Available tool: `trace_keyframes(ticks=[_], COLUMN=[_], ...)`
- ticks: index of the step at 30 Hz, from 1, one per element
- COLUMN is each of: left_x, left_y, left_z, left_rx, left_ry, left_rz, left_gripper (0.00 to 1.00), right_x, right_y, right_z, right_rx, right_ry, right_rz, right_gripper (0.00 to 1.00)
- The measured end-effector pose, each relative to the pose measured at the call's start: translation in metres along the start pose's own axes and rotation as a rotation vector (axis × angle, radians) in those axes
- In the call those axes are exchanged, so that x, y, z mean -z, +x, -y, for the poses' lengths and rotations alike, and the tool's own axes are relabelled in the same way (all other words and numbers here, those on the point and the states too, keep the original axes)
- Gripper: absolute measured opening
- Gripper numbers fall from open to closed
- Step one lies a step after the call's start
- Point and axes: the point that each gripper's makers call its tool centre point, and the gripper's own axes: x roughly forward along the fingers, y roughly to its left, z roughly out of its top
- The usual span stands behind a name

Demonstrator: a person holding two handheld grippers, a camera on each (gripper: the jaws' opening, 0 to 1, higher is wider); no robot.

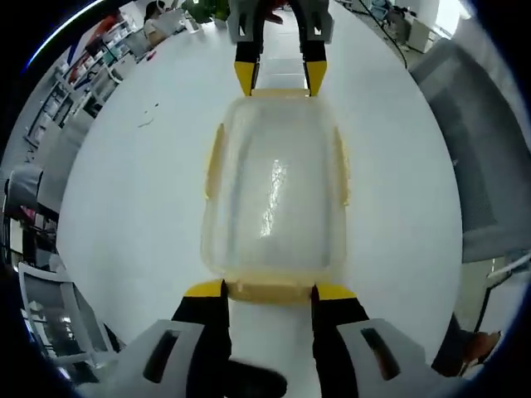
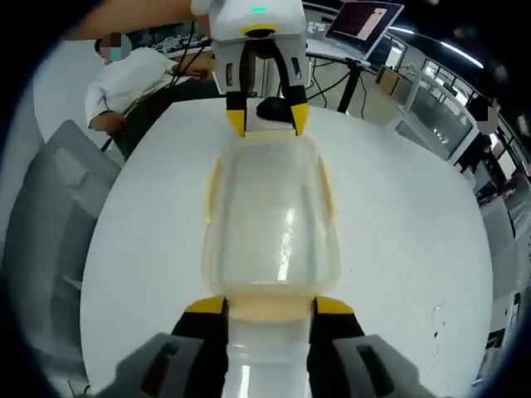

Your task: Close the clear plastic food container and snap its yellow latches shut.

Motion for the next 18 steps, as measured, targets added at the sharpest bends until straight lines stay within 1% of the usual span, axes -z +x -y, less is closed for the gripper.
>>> trace_keyframes(ticks=[4, 10, 11, 18], left_x=[-0.014, -0.043, -0.045, -0.076], left_y=[-0.004, -0.007, -0.007, -0.01], left_z=[0.003, 0.011, 0.012, 0.012], left_rx=[-0.012, -0.021, -0.022, -0.039], left_ry=[0.001, 0.004, 0.004, 0.017], left_rz=[0.007, 0.028, 0.029, 0.042], left_gripper=[0.36, 0.36, 0.36, 0.36], right_x=[0.008, 0.025, 0.028, 0.049], right_y=[-0.016, -0.033, -0.036, -0.058], right_z=[-0.004, -0.009, -0.01, -0.012], right_rx=[0.005, 0.01, 0.01, 0.024], right_ry=[-0.003, -0.009, -0.008, -0.002], right_rz=[-0.001, -0.008, -0.009, -0.006], right_gripper=[0.35, 0.35, 0.35, 0.35])
